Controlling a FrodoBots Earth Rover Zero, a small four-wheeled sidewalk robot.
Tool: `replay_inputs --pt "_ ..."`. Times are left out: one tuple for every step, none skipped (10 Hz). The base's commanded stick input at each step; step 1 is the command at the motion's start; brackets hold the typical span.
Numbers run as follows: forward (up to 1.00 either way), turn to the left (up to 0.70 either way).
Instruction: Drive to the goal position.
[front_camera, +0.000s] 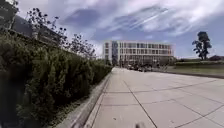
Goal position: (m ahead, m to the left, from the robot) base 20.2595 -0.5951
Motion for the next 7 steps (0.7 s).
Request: replay_inputs --pt "0.00 0.00" --pt "0.00 0.00" --pt "0.00 0.00" --pt "0.00 0.00" --pt "0.00 -0.02" --pt "0.00 -0.18" --pt "0.00 -0.40"
